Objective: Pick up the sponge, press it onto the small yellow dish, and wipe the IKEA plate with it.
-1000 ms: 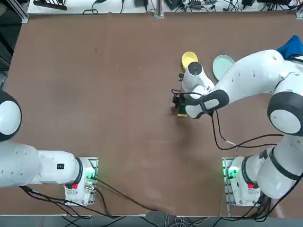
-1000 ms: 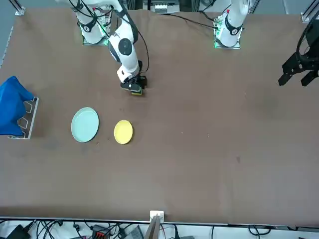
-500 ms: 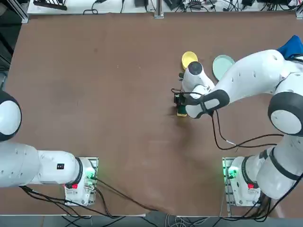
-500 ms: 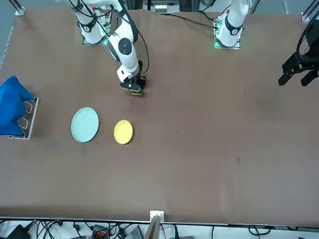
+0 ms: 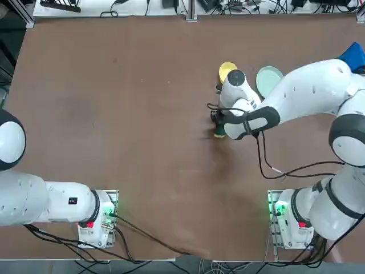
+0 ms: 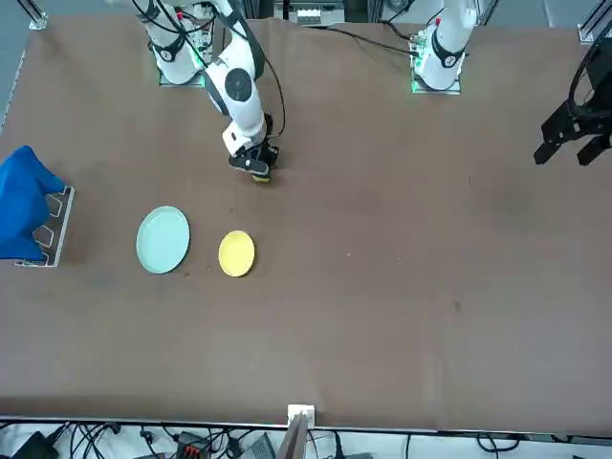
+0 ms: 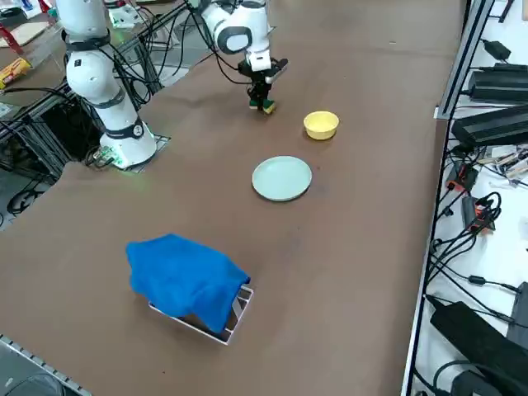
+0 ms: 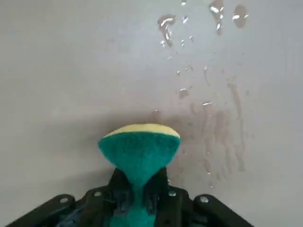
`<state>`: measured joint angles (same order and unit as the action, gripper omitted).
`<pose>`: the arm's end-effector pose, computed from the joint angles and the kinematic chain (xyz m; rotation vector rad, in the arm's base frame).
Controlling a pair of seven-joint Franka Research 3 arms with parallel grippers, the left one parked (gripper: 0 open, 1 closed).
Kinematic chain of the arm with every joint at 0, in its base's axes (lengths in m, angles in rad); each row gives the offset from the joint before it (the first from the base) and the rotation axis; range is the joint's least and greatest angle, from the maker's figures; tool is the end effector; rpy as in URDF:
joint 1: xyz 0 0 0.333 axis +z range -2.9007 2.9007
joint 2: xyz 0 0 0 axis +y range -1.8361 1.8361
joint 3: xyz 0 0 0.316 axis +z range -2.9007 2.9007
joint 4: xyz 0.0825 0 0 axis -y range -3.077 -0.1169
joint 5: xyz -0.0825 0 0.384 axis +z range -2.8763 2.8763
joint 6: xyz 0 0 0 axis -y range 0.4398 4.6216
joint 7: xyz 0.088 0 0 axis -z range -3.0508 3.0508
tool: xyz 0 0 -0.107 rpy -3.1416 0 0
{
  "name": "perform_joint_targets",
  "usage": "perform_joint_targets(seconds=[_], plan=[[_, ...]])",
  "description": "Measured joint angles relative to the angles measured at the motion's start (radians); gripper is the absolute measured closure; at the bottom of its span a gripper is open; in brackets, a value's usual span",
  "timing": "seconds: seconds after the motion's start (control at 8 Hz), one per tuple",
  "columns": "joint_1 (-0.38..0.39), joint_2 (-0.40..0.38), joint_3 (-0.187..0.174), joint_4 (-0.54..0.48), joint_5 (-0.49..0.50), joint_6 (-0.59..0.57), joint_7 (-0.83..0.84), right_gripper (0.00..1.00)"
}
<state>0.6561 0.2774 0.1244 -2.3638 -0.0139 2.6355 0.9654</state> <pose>0.3610 0.3605 0.2106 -3.1142 0.2769 0.0361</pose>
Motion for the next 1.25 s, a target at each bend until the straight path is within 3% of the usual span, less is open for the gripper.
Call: perform_joint_targets(seconds=[0.38, 0.62, 0.88, 1.25], plan=[[-0.029, -0.044, -0.016, 0.102, 0.000, -0.167, -0.042, 0.82], [-0.095, -0.032, -0.020, 0.270, 0.000, -0.400, -0.135, 0.82], [-0.159, 0.011, -0.022, 0.451, 0.000, -0.582, -0.223, 0.82], [-0.235, 0.125, -0.022, 0.622, 0.001, -0.650, -0.323, 0.81]])
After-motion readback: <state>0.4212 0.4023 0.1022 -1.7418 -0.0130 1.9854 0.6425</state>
